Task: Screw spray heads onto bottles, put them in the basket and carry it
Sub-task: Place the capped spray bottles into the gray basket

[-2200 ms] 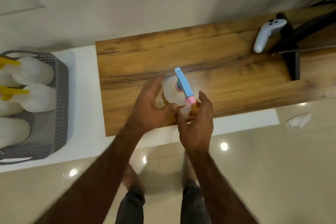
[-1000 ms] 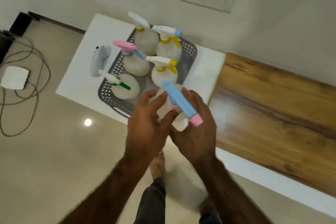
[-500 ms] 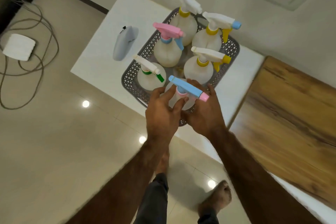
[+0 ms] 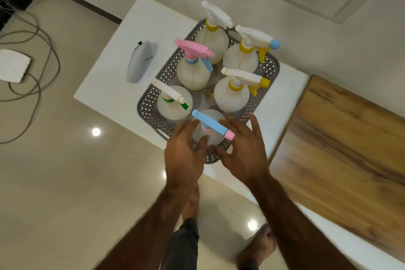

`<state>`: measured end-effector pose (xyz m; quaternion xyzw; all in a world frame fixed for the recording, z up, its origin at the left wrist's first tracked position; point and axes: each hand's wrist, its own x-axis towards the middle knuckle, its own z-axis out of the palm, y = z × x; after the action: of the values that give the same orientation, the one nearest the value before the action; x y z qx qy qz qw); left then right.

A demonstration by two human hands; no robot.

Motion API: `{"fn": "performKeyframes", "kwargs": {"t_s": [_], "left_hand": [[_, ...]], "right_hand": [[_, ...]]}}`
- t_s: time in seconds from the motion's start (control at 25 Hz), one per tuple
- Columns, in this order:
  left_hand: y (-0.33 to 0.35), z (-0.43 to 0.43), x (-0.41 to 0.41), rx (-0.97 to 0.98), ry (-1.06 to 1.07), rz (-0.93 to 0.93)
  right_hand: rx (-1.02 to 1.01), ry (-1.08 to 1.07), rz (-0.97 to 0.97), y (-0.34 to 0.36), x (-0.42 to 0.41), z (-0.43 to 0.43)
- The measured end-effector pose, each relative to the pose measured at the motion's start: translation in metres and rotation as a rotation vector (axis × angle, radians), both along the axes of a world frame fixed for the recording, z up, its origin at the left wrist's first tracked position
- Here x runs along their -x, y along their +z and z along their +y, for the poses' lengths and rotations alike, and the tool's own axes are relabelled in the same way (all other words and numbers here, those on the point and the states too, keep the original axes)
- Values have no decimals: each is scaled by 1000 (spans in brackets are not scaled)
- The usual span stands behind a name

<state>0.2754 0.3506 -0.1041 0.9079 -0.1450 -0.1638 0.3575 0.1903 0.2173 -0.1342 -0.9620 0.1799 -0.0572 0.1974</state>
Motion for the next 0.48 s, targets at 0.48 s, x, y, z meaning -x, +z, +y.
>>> {"fn": "performKeyframes", "kwargs": {"t_s": [0.48], "left_hand": [[-7, 24, -9, 284, 695, 537]], "right_hand": [[-576, -444, 41, 11, -83, -199]]}}
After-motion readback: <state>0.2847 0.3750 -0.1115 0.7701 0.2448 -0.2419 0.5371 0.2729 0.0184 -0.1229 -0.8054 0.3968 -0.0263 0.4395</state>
